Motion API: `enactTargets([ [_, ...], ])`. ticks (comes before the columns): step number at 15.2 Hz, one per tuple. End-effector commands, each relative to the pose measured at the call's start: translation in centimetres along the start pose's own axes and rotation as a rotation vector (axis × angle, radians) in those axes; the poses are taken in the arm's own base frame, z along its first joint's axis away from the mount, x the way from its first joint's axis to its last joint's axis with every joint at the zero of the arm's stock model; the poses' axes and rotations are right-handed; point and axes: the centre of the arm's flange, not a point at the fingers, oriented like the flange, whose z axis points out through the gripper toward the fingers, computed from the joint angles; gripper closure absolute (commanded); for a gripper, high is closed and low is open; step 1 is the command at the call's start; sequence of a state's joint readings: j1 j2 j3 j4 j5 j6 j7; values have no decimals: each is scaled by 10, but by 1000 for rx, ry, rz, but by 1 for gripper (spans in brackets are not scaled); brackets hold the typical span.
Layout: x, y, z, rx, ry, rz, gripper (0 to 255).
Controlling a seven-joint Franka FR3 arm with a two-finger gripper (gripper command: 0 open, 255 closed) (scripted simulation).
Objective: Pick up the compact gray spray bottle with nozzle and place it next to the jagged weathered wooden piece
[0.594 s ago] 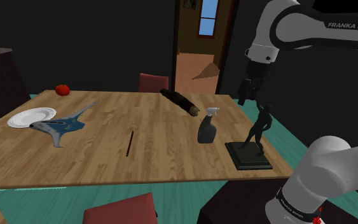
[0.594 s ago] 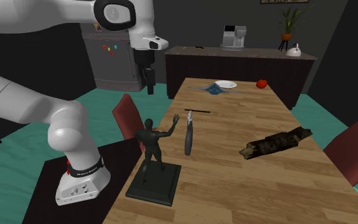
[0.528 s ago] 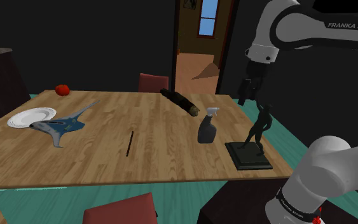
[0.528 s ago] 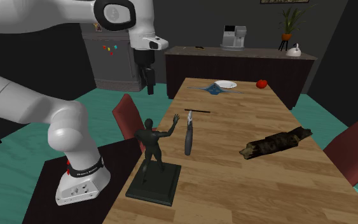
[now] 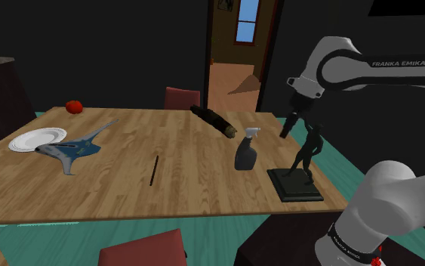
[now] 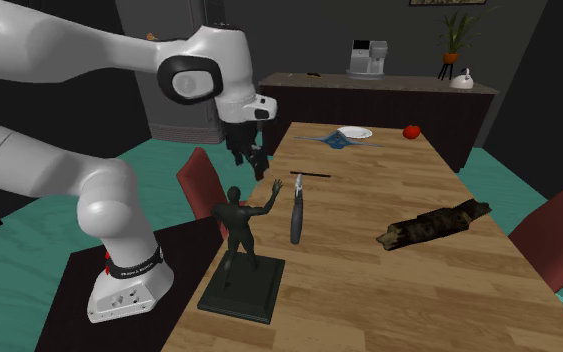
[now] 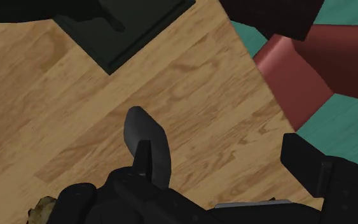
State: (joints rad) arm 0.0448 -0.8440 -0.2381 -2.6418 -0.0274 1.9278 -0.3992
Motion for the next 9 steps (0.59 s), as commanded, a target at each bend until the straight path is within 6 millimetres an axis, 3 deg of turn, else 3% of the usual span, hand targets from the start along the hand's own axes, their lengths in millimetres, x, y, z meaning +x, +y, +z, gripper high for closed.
enactTargets([
  [1,-1,17,20,16,47,-88,0],
  [9,20,82,108,89,215,-413,0],
])
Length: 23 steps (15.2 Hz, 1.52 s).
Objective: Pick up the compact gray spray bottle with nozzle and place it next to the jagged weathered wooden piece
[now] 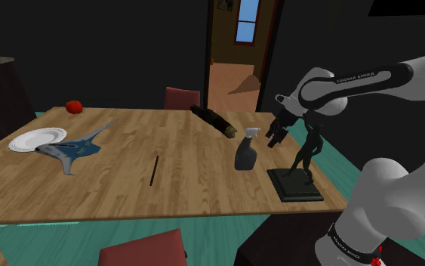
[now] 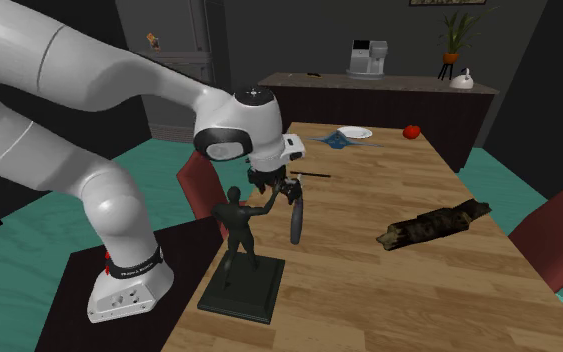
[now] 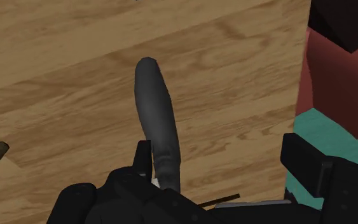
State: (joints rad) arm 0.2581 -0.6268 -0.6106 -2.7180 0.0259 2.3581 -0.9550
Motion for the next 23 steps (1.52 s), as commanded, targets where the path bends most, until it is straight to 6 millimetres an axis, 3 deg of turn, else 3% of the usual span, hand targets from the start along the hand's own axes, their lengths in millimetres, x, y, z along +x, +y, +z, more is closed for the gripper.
enactTargets([
  [1,-4,19,23,12,42,-89,0],
  [6,3,58,72,54,137,-273,0],
  [13,8,55,109,54,137,-273,0],
  [21,8,55,112,54,137,-273,0],
  [22,8,55,112,54,137,-273,255],
  [23,9,55,112,54,137,-273,255],
])
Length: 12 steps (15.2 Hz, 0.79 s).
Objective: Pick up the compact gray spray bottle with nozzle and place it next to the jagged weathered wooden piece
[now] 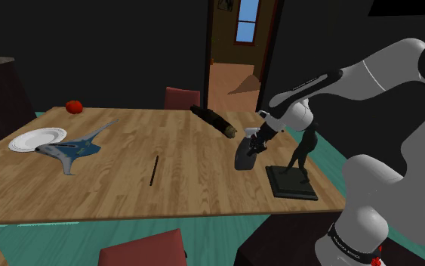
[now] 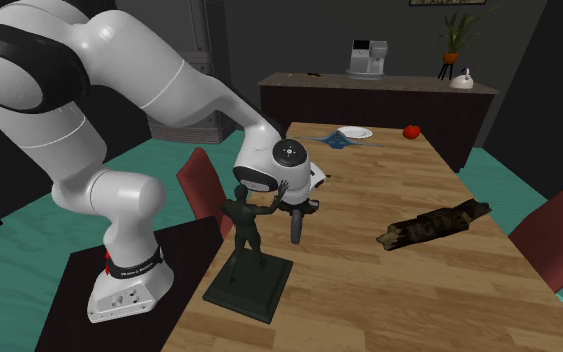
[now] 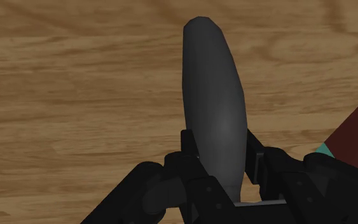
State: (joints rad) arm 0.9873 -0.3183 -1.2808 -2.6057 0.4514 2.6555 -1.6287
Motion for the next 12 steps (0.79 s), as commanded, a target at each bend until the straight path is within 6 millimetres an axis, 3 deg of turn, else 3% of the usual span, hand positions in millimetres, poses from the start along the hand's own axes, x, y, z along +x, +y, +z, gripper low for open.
enactTargets([
  [1,-1,0,0,1,0,2,255],
  [8,-1,0,0,1,0,2,255],
  [12,10,0,-18,1,0,2,255],
])
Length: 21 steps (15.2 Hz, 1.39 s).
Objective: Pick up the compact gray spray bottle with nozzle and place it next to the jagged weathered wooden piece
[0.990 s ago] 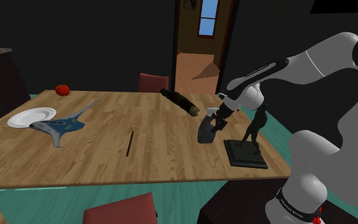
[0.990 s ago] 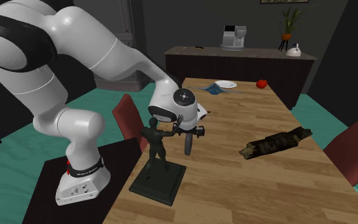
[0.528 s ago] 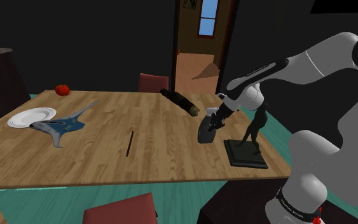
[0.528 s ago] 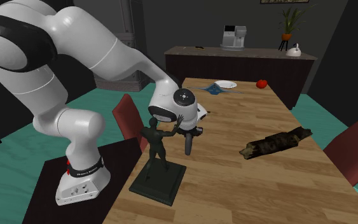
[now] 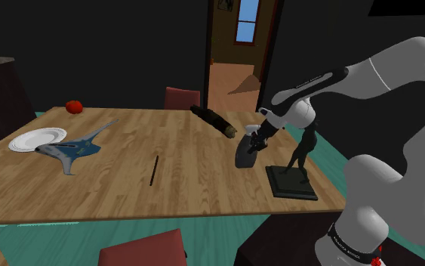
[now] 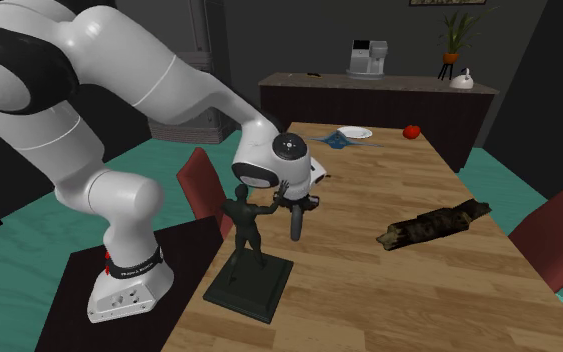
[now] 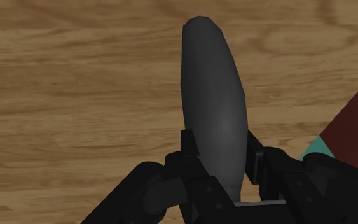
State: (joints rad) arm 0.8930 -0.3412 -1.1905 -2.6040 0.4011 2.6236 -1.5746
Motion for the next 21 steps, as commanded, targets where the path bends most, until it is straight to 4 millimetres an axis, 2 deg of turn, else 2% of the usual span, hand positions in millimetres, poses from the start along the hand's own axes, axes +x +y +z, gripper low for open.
enactTargets([
  [1,5,0,-10,-1,-1,0,255],
  [21,60,0,-100,-1,-1,0,255],
])
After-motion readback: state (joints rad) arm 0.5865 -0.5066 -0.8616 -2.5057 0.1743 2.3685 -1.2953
